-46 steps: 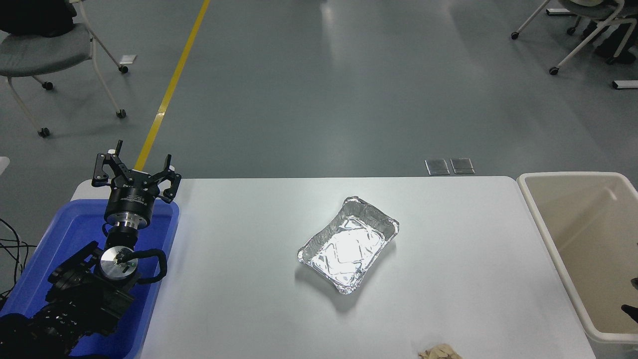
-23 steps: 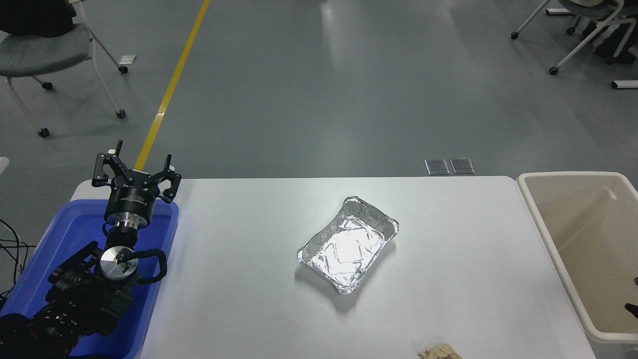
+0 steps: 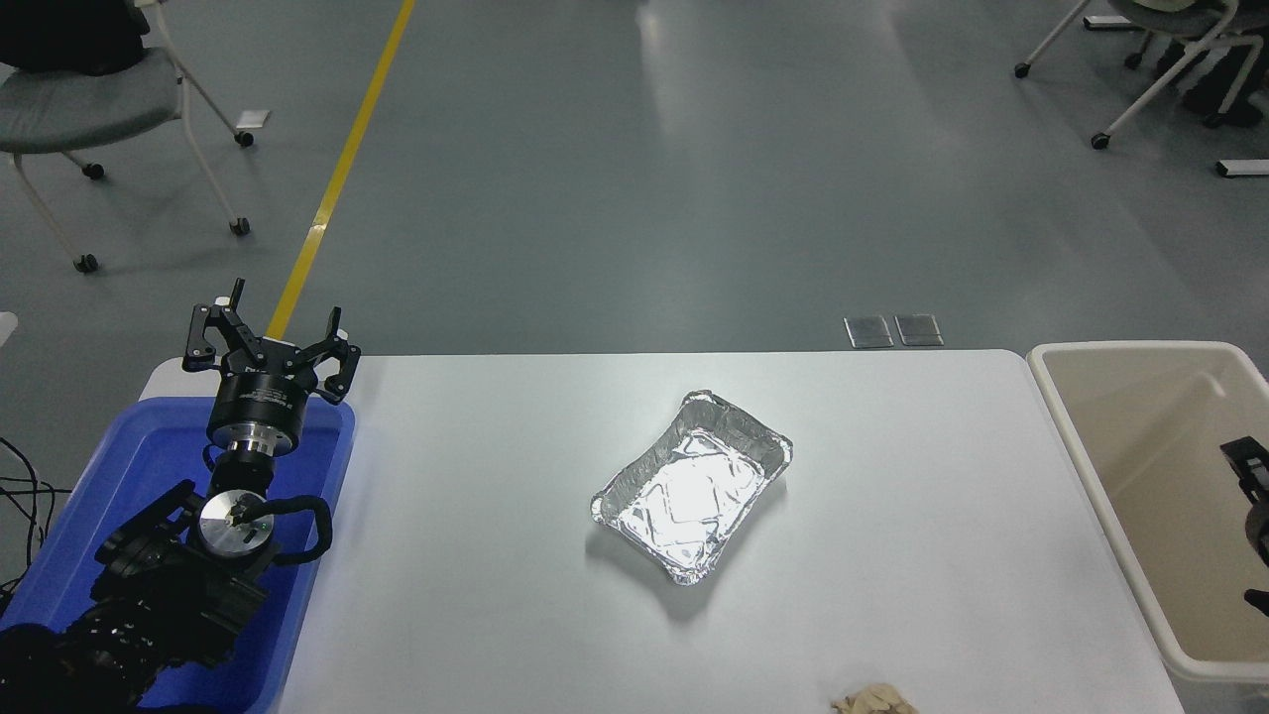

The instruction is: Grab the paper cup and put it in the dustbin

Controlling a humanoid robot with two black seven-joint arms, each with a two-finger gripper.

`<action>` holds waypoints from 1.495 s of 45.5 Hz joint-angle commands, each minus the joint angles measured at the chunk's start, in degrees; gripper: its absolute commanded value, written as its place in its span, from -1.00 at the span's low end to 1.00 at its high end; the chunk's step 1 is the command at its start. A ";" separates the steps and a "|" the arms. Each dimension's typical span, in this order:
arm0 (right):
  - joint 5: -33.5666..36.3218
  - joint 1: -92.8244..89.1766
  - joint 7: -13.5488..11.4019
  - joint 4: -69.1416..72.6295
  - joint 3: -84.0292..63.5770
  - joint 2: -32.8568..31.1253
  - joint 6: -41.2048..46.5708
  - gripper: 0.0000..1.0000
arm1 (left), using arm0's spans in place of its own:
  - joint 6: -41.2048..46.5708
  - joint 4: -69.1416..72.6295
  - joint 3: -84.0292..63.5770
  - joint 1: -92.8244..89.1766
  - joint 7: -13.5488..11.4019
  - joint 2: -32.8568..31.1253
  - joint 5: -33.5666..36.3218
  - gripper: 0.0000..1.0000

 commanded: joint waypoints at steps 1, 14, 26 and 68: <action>-1.39 10.72 -0.07 16.25 -11.24 -6.54 2.43 1.00 | 0.00 -0.01 0.00 0.00 0.00 0.04 0.00 0.98; -1.39 24.25 -0.07 21.10 -22.83 -7.68 19.80 1.00 | 0.00 -0.01 0.00 0.00 0.00 0.04 0.00 0.98; -1.48 37.45 -0.07 21.10 -32.60 -4.70 41.88 1.00 | 0.00 -0.01 0.00 0.00 0.00 0.04 0.00 0.98; -8.25 71.99 -0.15 34.19 -49.83 17.10 58.95 1.00 | 0.00 -0.01 0.00 0.00 0.00 0.04 0.00 0.98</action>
